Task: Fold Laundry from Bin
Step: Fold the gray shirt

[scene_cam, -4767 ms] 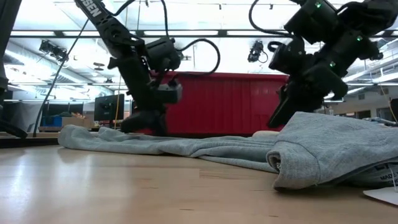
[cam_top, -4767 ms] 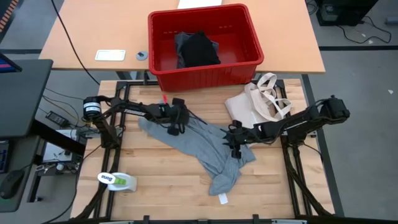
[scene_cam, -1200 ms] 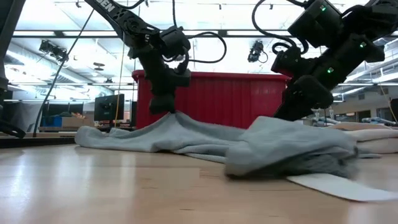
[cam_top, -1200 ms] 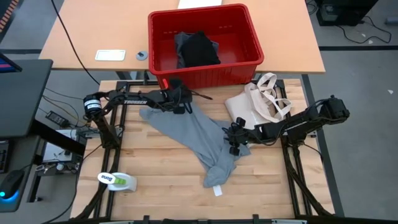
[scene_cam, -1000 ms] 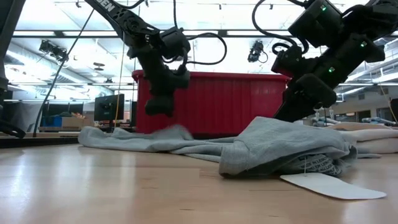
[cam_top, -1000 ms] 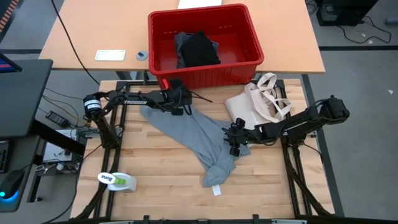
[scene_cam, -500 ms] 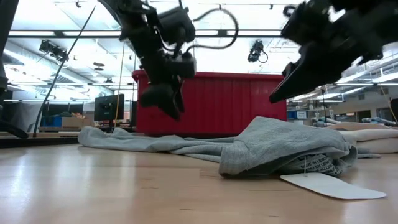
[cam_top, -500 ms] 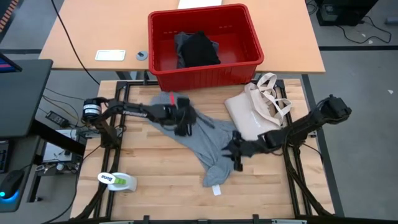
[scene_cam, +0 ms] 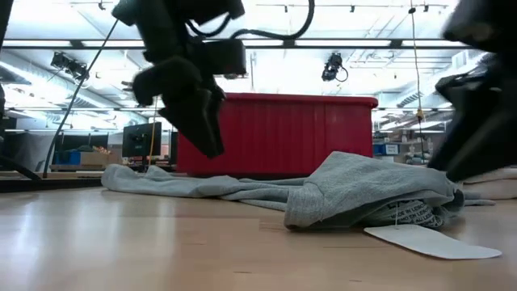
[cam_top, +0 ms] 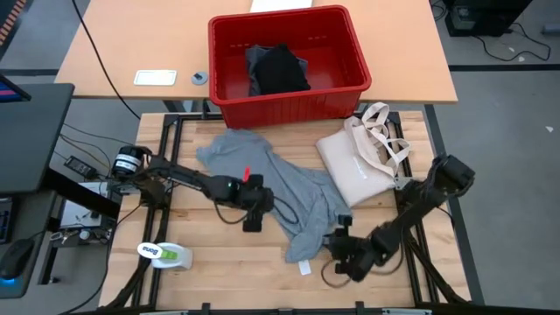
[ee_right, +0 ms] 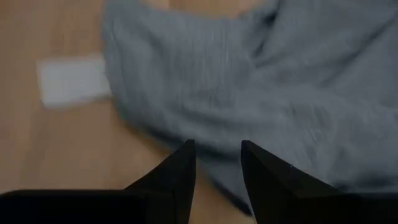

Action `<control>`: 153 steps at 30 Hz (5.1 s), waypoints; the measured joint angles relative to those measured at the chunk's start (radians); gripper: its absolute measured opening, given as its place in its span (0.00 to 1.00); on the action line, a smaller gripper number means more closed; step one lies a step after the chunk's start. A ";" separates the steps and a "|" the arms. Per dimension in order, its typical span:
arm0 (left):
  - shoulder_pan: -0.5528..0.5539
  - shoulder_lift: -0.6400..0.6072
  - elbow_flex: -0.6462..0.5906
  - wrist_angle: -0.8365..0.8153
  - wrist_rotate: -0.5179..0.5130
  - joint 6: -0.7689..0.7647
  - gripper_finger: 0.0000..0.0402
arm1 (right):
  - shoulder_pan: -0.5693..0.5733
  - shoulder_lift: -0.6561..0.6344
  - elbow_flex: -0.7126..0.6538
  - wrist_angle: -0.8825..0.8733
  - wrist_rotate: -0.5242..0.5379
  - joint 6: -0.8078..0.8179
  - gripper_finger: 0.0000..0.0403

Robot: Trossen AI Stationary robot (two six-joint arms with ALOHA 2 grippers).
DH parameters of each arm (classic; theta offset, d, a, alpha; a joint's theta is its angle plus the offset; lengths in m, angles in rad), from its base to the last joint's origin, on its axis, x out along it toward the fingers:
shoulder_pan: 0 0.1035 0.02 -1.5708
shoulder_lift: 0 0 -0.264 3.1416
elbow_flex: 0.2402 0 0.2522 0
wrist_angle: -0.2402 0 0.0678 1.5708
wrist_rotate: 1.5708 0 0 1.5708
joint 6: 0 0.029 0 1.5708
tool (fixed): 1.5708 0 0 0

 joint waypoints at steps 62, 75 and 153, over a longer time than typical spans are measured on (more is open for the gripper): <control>0.252 0.172 -0.001 -0.059 -0.116 0.183 0.59 | 0.147 0.214 0.262 -0.009 -0.031 0.084 0.31; 0.213 0.173 -0.001 -0.092 -0.111 0.205 0.59 | 0.013 0.260 0.263 0.303 -0.052 -0.423 0.31; 0.148 0.108 -0.007 -0.272 -0.153 0.208 0.59 | 0.147 -0.009 0.001 -0.415 -0.190 0.523 0.26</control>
